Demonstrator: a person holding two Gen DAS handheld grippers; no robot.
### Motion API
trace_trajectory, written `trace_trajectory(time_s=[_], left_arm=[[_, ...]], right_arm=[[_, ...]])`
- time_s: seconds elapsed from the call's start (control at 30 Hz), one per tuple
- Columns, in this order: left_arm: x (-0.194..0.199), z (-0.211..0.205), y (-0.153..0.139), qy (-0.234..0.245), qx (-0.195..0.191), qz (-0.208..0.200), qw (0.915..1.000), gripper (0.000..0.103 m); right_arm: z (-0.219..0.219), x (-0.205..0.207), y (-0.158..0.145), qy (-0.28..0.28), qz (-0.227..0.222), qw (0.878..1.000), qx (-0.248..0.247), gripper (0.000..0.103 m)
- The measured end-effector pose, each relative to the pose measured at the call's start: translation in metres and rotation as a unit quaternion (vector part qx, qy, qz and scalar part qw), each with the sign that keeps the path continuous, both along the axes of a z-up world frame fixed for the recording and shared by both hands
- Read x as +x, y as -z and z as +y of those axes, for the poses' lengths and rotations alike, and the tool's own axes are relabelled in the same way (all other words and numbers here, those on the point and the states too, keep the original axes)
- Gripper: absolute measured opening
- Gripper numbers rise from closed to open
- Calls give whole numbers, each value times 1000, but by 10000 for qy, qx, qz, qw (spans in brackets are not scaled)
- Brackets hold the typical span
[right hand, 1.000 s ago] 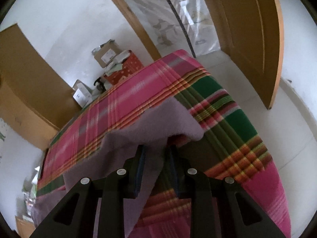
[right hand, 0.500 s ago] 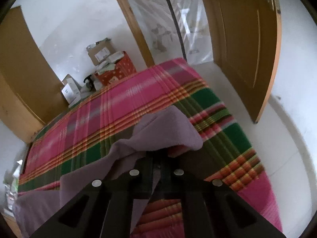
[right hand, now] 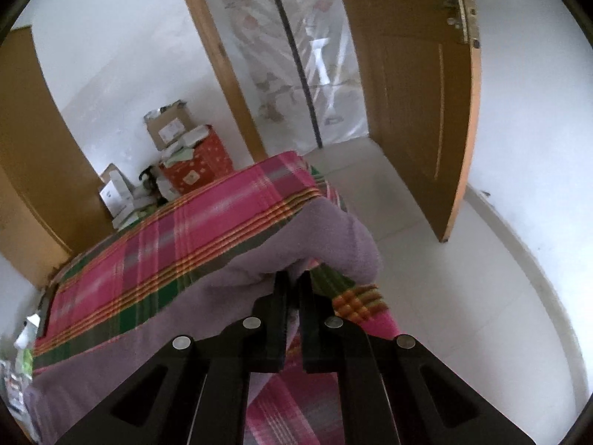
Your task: Fold clothes
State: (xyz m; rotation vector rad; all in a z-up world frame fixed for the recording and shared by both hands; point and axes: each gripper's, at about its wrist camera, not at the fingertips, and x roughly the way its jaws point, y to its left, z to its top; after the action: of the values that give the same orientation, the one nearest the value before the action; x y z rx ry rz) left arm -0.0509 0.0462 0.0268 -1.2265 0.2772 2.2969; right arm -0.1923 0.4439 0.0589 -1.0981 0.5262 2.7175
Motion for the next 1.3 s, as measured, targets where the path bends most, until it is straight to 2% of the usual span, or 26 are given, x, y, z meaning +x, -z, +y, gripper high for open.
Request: trace_trajectory(time_s=[0.27,0.5,0.63,0.77,0.83,1.1,1.3], left_arm=[[-1,-1,-4,68,93,3,9999,2],[-9,5,1,68,16,-47,10000,2],[-10,7,2,61,-20,-69,10000,2],[-10,6,2,23,-1,-71,10000,2],[-11,5,3,-8,16,-68,10000,2],[-12,5,1,-78,84,-28,9999,2],[-10,0,-5,-189,199,47,9996,2]], right_arm=[[4,18,-8,147,-218,9995,161,5],[5,-6,15,254,-569,9977,252,5],[11,-25,25,344,-528,9980,-10,8],[24,-27,25,502,-235,9980,-314,9],[35,-23,26,569,-120,9966,-591,15],[62,17,25,851,309,9901,-1069,19],[72,35,36,635,263,9875,-1418,19]])
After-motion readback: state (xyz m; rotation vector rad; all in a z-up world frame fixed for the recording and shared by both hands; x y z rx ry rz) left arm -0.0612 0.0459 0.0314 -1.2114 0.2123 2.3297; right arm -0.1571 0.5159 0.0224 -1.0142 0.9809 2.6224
